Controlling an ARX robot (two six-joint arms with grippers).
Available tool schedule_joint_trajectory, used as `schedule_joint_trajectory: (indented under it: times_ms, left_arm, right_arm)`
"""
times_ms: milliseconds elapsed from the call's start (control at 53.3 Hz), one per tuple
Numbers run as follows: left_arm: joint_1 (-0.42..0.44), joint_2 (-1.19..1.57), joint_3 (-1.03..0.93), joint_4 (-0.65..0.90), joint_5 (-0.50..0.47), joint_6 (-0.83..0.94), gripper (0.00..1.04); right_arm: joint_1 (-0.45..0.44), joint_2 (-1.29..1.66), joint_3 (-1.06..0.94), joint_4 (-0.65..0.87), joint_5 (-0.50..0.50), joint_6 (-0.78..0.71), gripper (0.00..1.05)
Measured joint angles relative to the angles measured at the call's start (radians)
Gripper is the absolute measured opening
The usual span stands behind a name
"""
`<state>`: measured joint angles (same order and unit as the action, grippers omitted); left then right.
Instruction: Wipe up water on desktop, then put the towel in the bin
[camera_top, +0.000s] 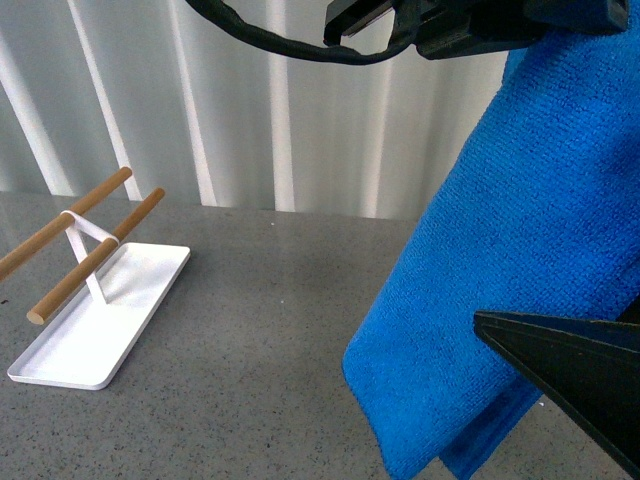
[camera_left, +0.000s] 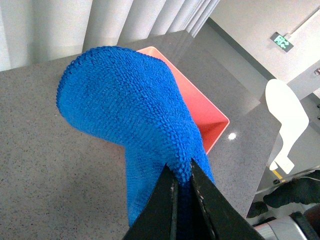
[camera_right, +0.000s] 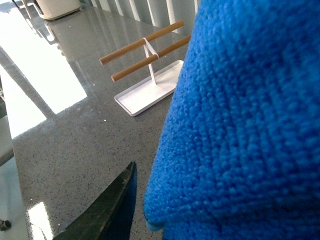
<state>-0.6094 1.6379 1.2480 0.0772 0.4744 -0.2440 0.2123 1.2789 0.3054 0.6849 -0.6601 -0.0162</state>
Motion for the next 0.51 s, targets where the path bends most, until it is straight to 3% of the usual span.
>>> schedule_joint_trajectory:
  times_ms: [94, 263, 507]
  left_arm:
    - [0.004, 0.0, 0.0, -0.005, -0.001, 0.0, 0.04]
    - [0.005, 0.001, 0.001, -0.006, -0.003, 0.0, 0.04]
    - [0.018, 0.001, 0.002, -0.024, -0.002, 0.006, 0.04]
  right_arm:
    - [-0.013, -0.018, 0.0, -0.004, 0.0, -0.002, 0.29]
    - [-0.03, -0.026, 0.0, -0.005, -0.001, -0.003, 0.06]
    - [-0.053, -0.044, 0.008, -0.015, -0.01, -0.002, 0.04]
